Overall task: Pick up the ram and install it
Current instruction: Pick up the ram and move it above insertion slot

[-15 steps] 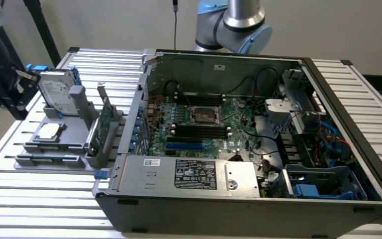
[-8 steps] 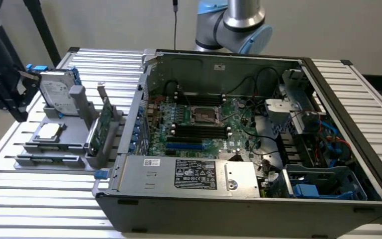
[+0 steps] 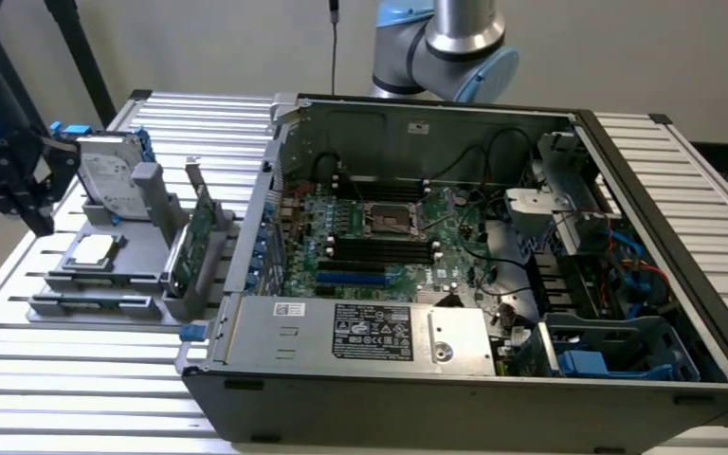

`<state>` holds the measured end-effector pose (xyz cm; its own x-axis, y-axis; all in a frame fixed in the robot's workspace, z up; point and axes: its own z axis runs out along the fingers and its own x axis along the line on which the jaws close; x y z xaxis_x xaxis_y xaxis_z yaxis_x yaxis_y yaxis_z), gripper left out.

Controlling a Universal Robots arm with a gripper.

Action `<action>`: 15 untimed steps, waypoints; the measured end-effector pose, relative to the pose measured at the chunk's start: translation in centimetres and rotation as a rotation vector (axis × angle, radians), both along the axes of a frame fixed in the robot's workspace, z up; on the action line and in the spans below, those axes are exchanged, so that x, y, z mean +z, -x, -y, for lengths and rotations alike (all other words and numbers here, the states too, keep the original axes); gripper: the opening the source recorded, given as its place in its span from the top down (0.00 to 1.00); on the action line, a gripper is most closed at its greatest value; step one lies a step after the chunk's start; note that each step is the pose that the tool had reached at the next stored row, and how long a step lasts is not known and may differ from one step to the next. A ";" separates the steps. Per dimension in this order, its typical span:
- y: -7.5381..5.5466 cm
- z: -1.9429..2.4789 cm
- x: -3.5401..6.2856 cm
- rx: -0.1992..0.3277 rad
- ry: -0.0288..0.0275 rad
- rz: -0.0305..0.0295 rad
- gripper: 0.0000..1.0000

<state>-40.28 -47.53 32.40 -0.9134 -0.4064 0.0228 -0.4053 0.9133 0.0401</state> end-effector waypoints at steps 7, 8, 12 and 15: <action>0.0 0.00 -0.47 0.128 -0.0001 0.0001 0.89; 0.0 0.00 -0.52 0.146 -0.0001 0.0001 0.89; 0.0 0.00 -0.75 0.219 -0.0001 0.0001 0.89; 0.0 0.00 -0.92 0.273 -0.0001 0.0001 0.89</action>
<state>-40.28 -47.53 31.49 -0.7700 -0.6377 0.0227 -0.6366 0.7701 0.0401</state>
